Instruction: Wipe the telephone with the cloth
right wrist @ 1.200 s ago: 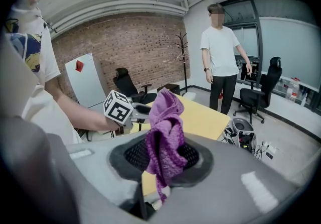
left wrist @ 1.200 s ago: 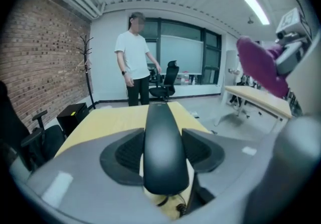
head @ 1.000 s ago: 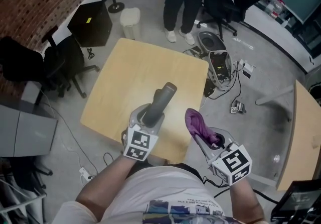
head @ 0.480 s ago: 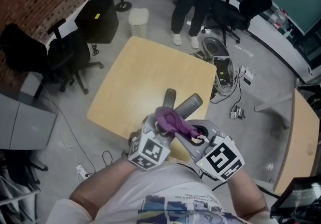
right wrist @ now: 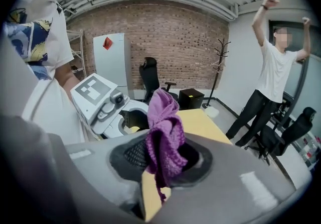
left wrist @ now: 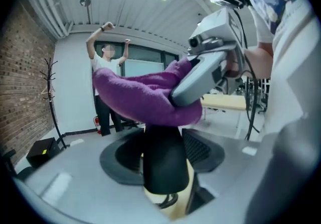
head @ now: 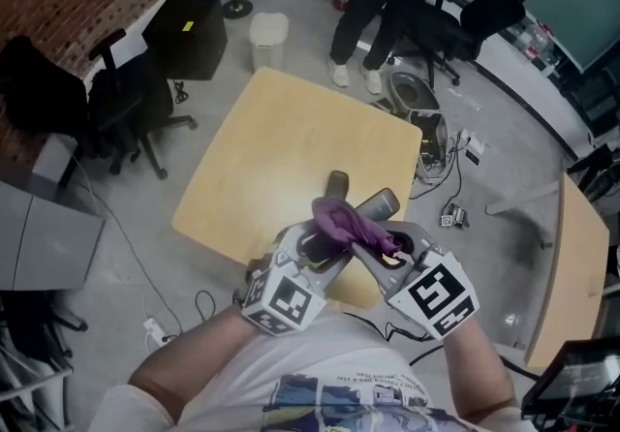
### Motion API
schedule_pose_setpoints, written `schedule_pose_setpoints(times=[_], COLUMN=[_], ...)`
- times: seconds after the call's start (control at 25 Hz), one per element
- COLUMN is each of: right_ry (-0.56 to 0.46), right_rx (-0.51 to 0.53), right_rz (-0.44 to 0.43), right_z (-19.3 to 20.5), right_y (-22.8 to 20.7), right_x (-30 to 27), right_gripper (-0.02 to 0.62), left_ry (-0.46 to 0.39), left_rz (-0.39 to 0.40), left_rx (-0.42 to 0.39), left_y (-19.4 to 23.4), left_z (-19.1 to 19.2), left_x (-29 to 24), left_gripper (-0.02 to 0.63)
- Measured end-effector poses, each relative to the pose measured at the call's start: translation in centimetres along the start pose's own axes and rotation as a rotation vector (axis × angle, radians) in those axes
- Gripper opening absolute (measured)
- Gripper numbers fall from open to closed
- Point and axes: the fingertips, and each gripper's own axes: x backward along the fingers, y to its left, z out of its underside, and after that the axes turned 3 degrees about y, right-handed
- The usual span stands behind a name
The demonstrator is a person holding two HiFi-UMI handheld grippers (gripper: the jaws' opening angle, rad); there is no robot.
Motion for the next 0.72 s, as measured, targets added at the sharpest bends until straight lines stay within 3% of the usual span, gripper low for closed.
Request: schedule_pose_setpoints(times=[0.72], right_ry=[0.006], right_rx=[-0.194], right_rz=[0.326], right_z=[2.5], right_y=[-9.2], right_x=[4.3], right_gripper=[0.084], left_ry=[-0.042], left_rz=[0.112], left_rx=[0.028], left_y=[0.0], left_z=[0.2], left_x=[2.4], left_gripper=[0.245])
